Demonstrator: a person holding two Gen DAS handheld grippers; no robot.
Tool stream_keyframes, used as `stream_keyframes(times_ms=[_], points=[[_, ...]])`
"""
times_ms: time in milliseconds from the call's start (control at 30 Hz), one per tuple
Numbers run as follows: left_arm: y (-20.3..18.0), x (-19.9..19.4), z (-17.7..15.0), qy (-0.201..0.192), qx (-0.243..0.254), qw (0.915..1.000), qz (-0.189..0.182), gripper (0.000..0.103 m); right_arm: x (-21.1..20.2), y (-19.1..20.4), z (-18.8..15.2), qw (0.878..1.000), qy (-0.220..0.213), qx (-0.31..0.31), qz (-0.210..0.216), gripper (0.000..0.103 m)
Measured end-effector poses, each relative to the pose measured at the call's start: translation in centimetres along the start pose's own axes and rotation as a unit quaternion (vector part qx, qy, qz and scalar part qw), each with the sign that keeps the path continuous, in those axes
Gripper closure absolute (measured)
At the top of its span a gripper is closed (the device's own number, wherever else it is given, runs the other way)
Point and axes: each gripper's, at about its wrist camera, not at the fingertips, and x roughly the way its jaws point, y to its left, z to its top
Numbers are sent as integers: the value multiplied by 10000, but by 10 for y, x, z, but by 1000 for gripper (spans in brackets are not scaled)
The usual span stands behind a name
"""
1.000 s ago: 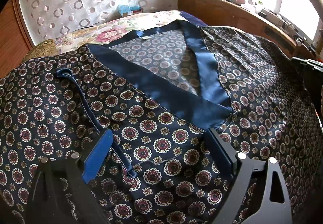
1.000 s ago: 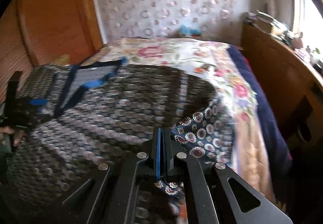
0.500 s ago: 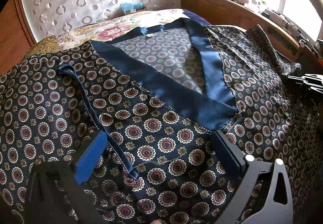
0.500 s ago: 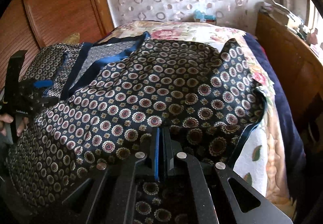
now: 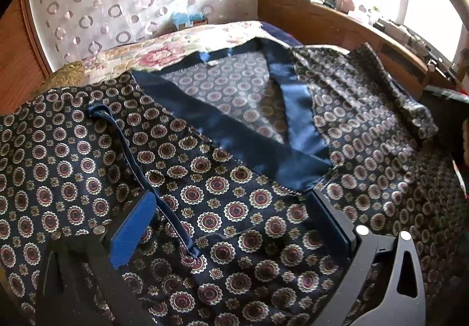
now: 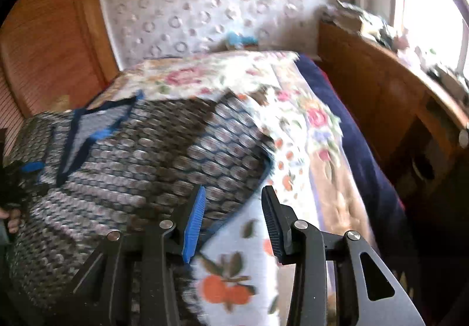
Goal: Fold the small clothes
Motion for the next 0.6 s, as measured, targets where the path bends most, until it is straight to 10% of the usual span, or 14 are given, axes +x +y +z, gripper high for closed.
stream_keyframes(times_ms=[333, 600], points=[[-5, -27, 3, -339, -143, 9991, -188, 0, 42, -7, -3, 9979, 395, 291, 415, 63], [-2, -28, -3, -329, -162, 9992, -145, 0, 52, -5, 8, 9985, 420, -350, -87, 102]])
